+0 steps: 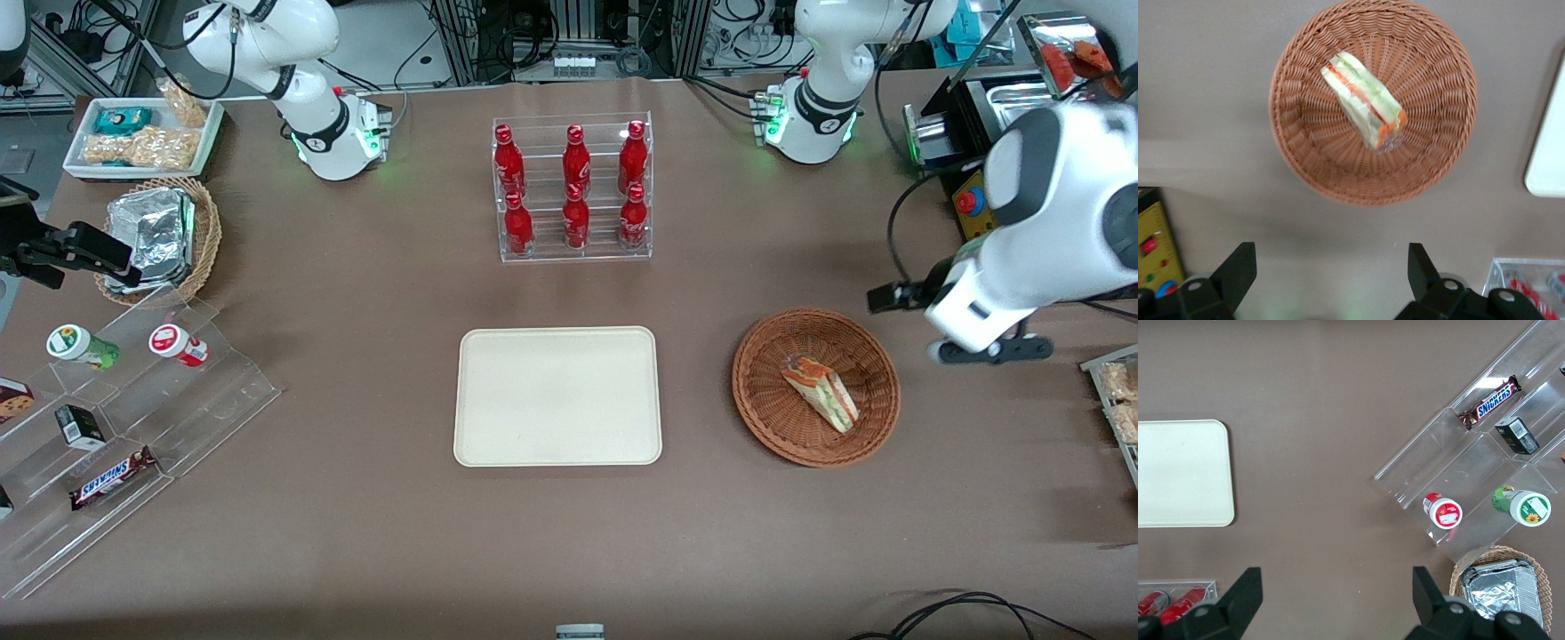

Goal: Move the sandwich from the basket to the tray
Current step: 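Move the left gripper from rest over the wicker basket, then lower the open left gripper and grasp the wrapped sandwich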

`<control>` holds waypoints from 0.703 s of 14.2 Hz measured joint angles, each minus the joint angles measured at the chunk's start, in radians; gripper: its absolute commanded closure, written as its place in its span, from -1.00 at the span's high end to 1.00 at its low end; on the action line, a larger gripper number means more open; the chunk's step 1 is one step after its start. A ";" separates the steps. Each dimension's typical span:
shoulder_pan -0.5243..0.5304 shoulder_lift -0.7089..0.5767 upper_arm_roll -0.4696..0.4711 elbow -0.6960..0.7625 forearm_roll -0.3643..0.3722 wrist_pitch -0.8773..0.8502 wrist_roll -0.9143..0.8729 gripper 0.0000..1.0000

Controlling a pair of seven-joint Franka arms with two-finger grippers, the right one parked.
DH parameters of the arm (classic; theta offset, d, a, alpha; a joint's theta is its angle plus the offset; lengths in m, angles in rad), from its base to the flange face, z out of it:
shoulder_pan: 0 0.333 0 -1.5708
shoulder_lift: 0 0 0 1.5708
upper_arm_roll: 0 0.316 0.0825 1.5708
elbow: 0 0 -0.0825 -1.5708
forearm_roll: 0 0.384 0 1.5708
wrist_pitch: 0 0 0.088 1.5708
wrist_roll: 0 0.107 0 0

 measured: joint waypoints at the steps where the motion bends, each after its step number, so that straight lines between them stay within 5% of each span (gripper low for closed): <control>1: -0.004 0.009 -0.003 -0.040 0.003 0.069 -0.034 1.00; 4: -0.016 0.014 -0.005 -0.188 0.005 0.305 -0.204 1.00; 10: -0.066 0.102 -0.006 -0.257 0.043 0.528 -0.880 1.00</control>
